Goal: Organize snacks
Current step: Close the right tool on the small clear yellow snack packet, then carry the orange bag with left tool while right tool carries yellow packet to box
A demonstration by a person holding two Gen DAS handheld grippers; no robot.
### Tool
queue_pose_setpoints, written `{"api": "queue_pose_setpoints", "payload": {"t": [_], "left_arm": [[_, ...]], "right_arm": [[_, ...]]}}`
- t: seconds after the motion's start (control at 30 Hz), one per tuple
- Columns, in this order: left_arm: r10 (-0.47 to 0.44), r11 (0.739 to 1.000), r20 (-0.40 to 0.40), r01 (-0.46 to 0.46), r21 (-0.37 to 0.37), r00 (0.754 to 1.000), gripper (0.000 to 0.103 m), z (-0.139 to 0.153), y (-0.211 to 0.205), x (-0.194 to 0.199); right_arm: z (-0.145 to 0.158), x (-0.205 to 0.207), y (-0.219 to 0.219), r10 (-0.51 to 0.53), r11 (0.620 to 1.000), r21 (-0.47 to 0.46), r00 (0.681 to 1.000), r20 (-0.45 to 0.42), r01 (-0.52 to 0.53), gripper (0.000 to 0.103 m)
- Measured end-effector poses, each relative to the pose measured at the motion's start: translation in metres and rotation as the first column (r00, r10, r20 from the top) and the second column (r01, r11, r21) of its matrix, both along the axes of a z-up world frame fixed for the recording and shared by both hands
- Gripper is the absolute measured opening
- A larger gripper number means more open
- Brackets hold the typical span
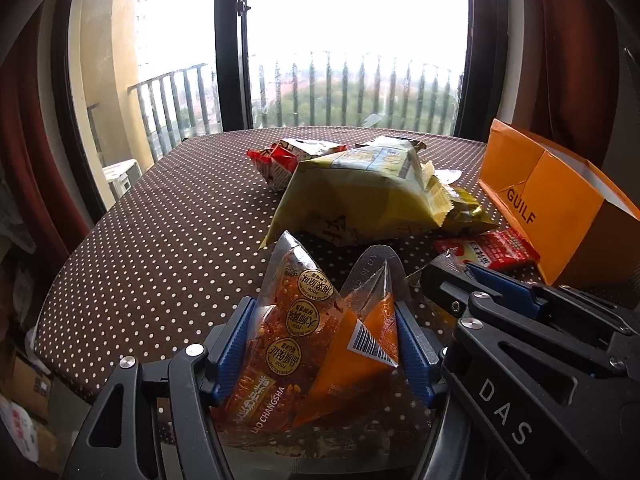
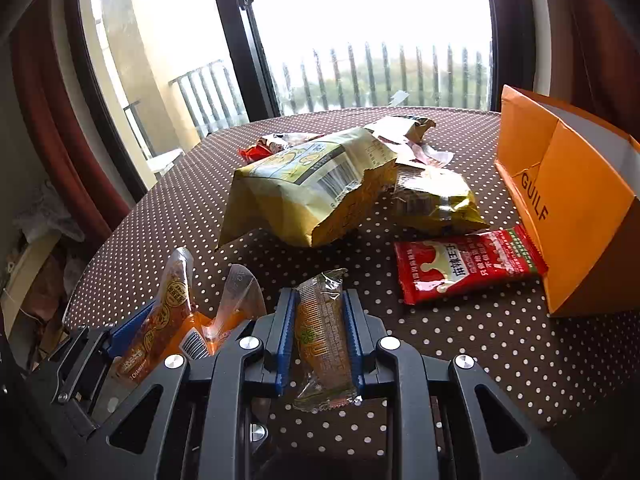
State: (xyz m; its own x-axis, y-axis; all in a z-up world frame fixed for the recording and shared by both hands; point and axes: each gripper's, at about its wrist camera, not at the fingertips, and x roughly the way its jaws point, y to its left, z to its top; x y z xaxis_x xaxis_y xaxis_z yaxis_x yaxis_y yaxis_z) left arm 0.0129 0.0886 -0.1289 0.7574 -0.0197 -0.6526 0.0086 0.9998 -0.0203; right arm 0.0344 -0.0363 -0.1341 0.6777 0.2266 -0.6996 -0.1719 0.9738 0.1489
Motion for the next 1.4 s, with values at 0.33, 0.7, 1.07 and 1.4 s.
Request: {"api": "queue_pose_setpoints", "payload": {"t": [0.33,0.7,1.07,1.4], "left_arm": [[-0.008,1.0,0.062,0.009,-0.013,0.998,0.068,0.032,-0.022,-0.013],[-0.031,0.999,0.138,0.035,-0.021,0.99,0.068,0.078,-0.049,-0.01],[-0.08,0.996,0.181,0.085,-0.018,0.98,0.068,0.112,-0.081,0.015],[-0.174,0.983,0.199,0.182,-0.022,0.964,0.068,0.127,-0.124,0.045]], "right_arm": [[0.032,-0.016,-0.028,-0.015,1.0,0.017,0.997,0.073,0.014,0.026],[0.082,-0.017,-0.054,-0.038,0.999,0.014,0.986,0.161,0.036,0.026],[0.116,-0.002,-0.087,-0.08,0.997,0.022,0.973,0.216,0.077,0.026],[0.138,0.01,-0.135,-0.164,0.986,0.024,0.954,0.252,0.164,0.026]]}}
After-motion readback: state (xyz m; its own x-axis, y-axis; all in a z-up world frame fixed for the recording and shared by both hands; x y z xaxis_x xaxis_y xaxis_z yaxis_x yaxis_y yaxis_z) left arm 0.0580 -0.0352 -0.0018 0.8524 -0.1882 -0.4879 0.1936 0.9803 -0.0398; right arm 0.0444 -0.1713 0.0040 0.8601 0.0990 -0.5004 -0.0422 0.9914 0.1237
